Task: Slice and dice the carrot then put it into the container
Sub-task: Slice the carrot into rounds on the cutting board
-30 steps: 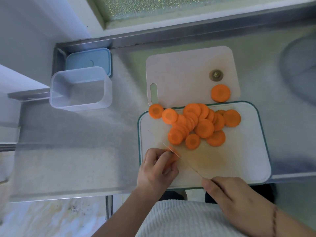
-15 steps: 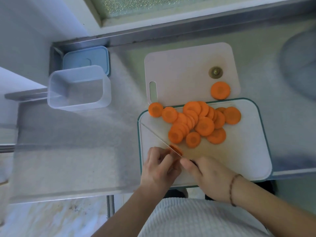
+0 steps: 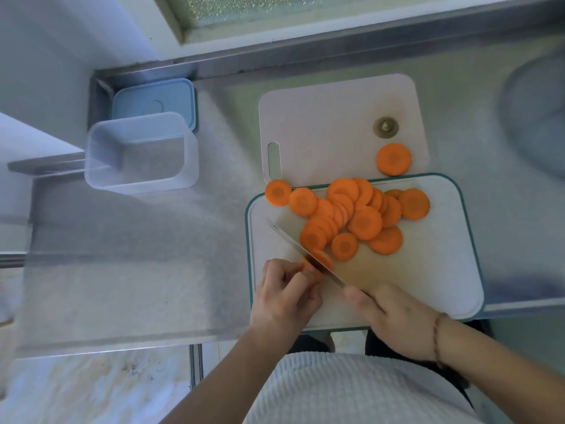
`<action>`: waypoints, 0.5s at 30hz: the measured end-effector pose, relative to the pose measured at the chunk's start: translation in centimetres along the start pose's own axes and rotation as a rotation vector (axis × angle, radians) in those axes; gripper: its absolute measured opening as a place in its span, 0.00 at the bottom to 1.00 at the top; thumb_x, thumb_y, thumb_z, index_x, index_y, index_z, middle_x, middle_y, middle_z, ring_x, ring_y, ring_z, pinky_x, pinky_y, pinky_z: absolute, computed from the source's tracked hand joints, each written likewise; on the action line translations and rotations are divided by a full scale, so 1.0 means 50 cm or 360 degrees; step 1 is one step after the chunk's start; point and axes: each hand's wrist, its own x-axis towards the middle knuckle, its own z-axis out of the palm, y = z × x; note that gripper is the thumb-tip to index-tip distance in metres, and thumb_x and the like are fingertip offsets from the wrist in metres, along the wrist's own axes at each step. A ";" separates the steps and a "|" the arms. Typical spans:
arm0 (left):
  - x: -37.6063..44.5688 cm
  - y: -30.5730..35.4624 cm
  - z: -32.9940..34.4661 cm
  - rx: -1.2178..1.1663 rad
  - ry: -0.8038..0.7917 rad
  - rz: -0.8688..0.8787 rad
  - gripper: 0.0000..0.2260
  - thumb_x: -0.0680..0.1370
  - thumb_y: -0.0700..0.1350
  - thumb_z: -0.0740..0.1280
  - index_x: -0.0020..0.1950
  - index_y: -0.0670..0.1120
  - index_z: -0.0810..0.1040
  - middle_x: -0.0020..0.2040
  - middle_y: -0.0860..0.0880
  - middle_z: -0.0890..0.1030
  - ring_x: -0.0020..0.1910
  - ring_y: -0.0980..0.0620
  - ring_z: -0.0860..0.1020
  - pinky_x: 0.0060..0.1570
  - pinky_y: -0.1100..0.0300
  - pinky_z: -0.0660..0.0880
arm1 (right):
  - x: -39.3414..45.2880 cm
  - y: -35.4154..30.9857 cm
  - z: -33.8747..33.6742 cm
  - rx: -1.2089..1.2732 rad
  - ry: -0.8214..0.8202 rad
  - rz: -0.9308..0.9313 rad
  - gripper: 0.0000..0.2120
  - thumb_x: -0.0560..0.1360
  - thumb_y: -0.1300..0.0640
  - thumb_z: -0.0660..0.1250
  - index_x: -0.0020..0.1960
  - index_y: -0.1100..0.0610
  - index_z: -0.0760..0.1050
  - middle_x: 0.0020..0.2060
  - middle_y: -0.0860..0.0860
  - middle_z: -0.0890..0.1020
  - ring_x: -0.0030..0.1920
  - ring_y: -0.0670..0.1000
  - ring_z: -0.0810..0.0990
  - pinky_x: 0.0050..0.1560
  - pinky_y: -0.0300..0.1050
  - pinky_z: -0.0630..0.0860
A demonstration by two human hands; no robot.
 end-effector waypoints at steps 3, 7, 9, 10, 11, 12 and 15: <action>0.004 -0.003 -0.003 -0.0020 0.0041 -0.0028 0.17 0.68 0.38 0.76 0.52 0.48 0.74 0.50 0.50 0.70 0.42 0.52 0.75 0.36 0.64 0.75 | 0.040 -0.031 0.006 -0.0007 0.0035 -0.0058 0.30 0.76 0.36 0.50 0.30 0.60 0.64 0.22 0.47 0.65 0.24 0.44 0.65 0.29 0.41 0.63; 0.006 -0.002 -0.007 -0.0021 0.0036 -0.0010 0.23 0.65 0.36 0.78 0.55 0.48 0.74 0.52 0.49 0.71 0.44 0.51 0.76 0.40 0.66 0.75 | 0.051 -0.066 -0.035 0.0088 0.0074 0.0016 0.26 0.74 0.35 0.50 0.30 0.56 0.63 0.20 0.46 0.64 0.20 0.43 0.63 0.23 0.38 0.61; 0.006 0.003 -0.010 0.0026 0.0020 -0.0036 0.22 0.65 0.38 0.77 0.55 0.49 0.74 0.53 0.49 0.73 0.46 0.48 0.77 0.43 0.61 0.77 | 0.038 -0.073 -0.072 0.0344 0.0058 0.0135 0.26 0.75 0.35 0.50 0.32 0.56 0.63 0.21 0.47 0.62 0.18 0.45 0.59 0.19 0.37 0.58; 0.008 0.006 -0.013 0.0058 0.0002 -0.0068 0.19 0.66 0.41 0.77 0.54 0.49 0.75 0.53 0.49 0.74 0.47 0.47 0.77 0.45 0.58 0.78 | 0.025 -0.072 -0.090 0.0481 0.0039 0.0201 0.26 0.76 0.34 0.51 0.33 0.56 0.63 0.21 0.48 0.61 0.18 0.46 0.57 0.20 0.34 0.55; 0.012 0.011 -0.015 0.0101 -0.0022 -0.0107 0.16 0.67 0.44 0.76 0.53 0.48 0.77 0.53 0.48 0.76 0.49 0.46 0.77 0.48 0.56 0.77 | 0.009 -0.068 -0.106 0.0591 0.0041 0.0253 0.28 0.75 0.32 0.52 0.33 0.56 0.63 0.22 0.49 0.60 0.19 0.47 0.55 0.21 0.33 0.55; 0.019 0.017 -0.015 0.0151 -0.0046 -0.0151 0.14 0.68 0.46 0.75 0.52 0.47 0.79 0.53 0.47 0.78 0.50 0.45 0.77 0.49 0.54 0.77 | -0.007 -0.059 -0.119 0.0674 0.0064 0.0284 0.30 0.74 0.28 0.53 0.33 0.55 0.63 0.22 0.50 0.59 0.20 0.47 0.53 0.23 0.33 0.54; 0.051 0.040 -0.003 0.0262 -0.0077 -0.0153 0.14 0.71 0.48 0.72 0.54 0.45 0.80 0.56 0.45 0.80 0.53 0.43 0.77 0.51 0.50 0.76 | -0.042 -0.033 -0.132 0.0803 0.0196 0.0366 0.32 0.63 0.23 0.56 0.32 0.54 0.63 0.24 0.52 0.58 0.22 0.46 0.53 0.24 0.34 0.56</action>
